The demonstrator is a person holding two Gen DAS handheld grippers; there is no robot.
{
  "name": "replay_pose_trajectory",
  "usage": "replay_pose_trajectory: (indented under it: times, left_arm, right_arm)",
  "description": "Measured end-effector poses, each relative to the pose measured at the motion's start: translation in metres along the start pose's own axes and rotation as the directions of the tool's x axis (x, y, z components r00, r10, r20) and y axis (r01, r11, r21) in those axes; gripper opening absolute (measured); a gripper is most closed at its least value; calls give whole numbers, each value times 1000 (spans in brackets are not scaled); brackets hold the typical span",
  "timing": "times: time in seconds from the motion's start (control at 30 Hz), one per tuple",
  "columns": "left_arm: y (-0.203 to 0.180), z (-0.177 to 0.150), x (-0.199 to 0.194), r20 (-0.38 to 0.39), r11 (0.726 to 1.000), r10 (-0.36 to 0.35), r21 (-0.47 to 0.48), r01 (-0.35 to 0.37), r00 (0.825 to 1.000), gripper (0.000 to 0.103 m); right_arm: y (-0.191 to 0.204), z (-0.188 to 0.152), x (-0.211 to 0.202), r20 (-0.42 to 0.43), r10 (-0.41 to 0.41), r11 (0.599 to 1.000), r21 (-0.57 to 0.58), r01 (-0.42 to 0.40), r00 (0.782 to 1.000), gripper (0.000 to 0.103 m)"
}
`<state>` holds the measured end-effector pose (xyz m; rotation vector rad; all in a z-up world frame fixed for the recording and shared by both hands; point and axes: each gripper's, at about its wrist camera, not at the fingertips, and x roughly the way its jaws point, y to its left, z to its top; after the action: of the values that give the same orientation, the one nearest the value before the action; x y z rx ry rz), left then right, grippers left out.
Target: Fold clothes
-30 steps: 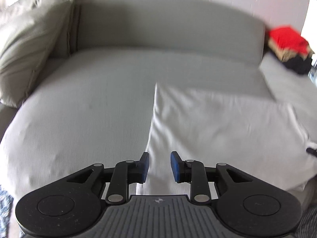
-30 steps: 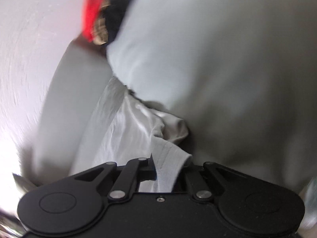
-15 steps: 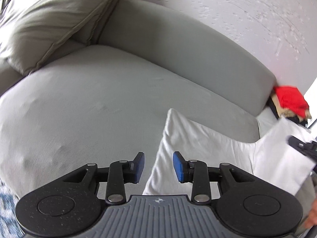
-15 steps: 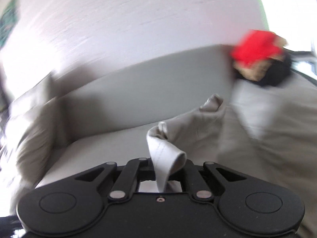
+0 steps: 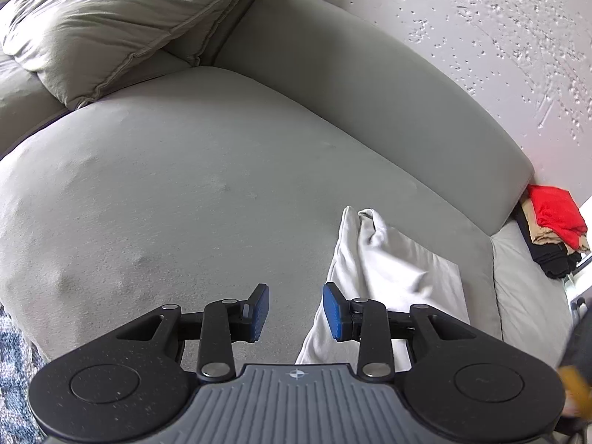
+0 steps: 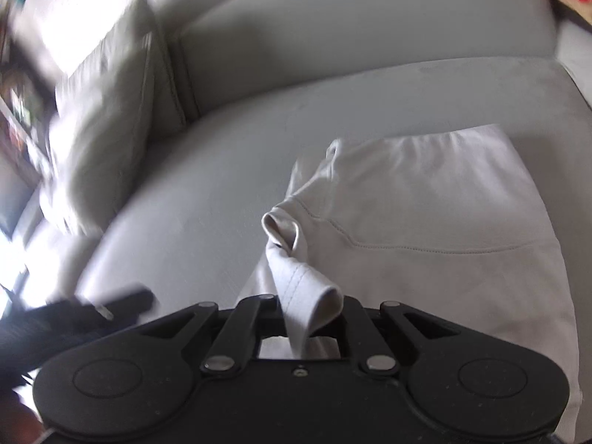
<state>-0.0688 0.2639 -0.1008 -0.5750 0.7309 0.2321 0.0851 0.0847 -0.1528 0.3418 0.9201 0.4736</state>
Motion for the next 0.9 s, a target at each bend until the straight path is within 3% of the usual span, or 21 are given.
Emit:
replay_pose_trajectory:
  times: [0.1,0.2,0.3,0.37,0.43,0.5,0.6,0.67,0.73,0.8,0.83,0.9]
  left_arm:
    - [1,1,0,1,1000,-8,-15,8,1000,33]
    - [-1,1,0,7,1000,-6,-12,6,1000,32]
    - [1,1,-4,30,1000,-7,-22,8,1000,32]
    - [4,1,-7,48,999,-7,-34,8,999,33]
    - [8,1,-11,66,998,-8,-59,12,998,32]
    - [12,1,-12,71,997,-12,-80,18,997,32]
    - [10,1,-10,62,997,-3,-71,8,998,31]
    - [3,1,-7,53,999,-11,-31,12,999,28]
    - [-9,0,-3,38,999,-31,29,30,999,18]
    - [-24,-4,6,7,993,-38,112,37,999,10]
    - [-35,-6,14,-14,986,-19,165,21,1000,8]
    - [-57,-13,30,-52,959,40,282,-24,998,3]
  right_arm:
    - [-8,6,-17,36,61,992,106,-64,998,4]
    - [-3,8,-21,39,71,993,97,-74,997,4]
    - [10,3,-14,-9,59,998,12,-59,998,5]
    - [19,0,-4,-87,73,994,-76,-80,993,17]
    - [21,-3,-8,-130,124,984,-113,-139,984,22]
    - [16,-3,-26,-130,184,974,-110,-199,974,32]
    - [-6,6,-56,-81,181,972,-137,-191,980,33]
    - [-25,12,-75,-30,142,978,-148,-144,989,33]
    - [-45,16,-87,11,74,985,-160,-72,997,32]
    - [-66,15,-93,28,19,987,-161,-14,999,20]
    - [-73,13,-92,20,4,988,-158,-1,1000,13]
    - [-87,10,-89,0,-19,987,-157,19,1000,12]
